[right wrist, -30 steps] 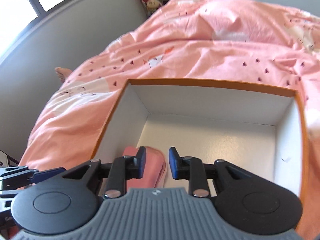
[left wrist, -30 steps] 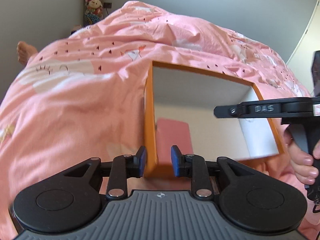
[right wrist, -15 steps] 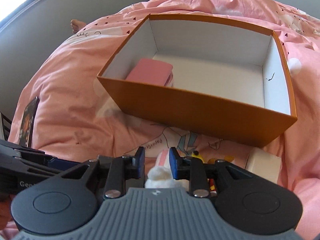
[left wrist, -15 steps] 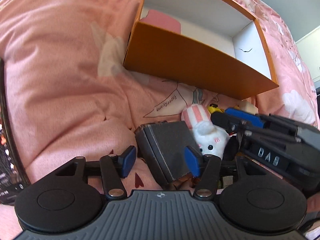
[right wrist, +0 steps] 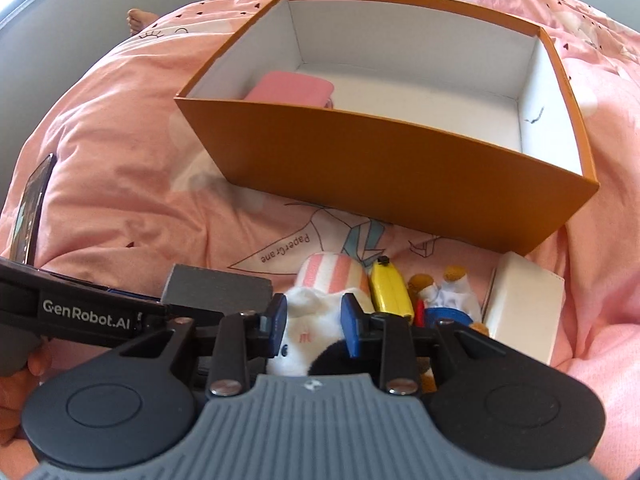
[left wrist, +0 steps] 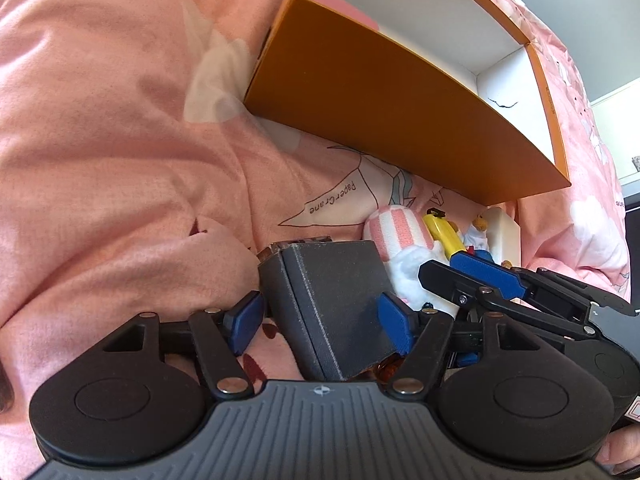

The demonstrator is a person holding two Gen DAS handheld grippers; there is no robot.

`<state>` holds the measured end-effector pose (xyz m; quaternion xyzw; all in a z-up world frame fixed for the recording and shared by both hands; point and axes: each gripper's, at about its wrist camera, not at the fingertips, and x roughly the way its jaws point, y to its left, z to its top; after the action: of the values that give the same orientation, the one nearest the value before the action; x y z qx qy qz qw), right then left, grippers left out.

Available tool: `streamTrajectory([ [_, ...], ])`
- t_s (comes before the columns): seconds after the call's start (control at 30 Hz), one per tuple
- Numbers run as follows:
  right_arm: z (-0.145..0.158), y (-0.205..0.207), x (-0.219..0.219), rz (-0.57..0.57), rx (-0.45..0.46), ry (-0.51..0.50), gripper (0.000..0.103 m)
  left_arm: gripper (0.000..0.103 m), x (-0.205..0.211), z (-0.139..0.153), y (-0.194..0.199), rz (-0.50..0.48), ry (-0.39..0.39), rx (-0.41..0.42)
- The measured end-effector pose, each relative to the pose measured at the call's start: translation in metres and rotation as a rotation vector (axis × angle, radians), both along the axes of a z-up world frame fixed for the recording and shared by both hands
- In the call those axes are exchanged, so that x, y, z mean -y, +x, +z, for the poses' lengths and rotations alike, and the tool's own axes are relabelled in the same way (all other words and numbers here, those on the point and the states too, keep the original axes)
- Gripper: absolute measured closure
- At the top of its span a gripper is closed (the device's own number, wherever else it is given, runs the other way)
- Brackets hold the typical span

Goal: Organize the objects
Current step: 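Move both grippers back to the items and grasp the grey card case with the left gripper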

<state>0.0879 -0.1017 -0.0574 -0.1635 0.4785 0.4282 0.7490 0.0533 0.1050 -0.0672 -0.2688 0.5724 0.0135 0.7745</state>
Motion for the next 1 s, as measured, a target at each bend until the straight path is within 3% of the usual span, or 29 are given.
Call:
streamTrajectory([
  [0.07, -0.001, 0.001, 0.001, -0.008, -0.002, -0.002, 0.07, 0.031, 0.001, 0.0, 0.0, 0.007, -0.001, 0.01],
  [0.2, 0.0, -0.002, 0.003, 0.002, 0.005, -0.007, 0.069, 0.047, 0.0, 0.008, -0.003, 0.028, 0.013, 0.039],
  [0.47, -0.001, -0.004, 0.005, 0.024, 0.024, -0.024, 0.069, 0.061, 0.003, 0.034, -0.003, 0.012, 0.019, 0.114],
  [0.67, -0.002, -0.006, 0.004, 0.033, 0.028, -0.023, 0.068, 0.063, 0.002, 0.012, 0.002, 0.047, -0.115, 0.027],
  [0.83, -0.002, -0.006, 0.004, 0.038, 0.025, -0.02, 0.068, 0.064, 0.006, 0.015, 0.002, 0.052, -0.078, 0.055],
  [1.0, 0.005, -0.01, -0.001, 0.07, 0.046, -0.019, 0.068, 0.064, 0.012, 0.041, -0.001, -0.016, 0.059, 0.121],
])
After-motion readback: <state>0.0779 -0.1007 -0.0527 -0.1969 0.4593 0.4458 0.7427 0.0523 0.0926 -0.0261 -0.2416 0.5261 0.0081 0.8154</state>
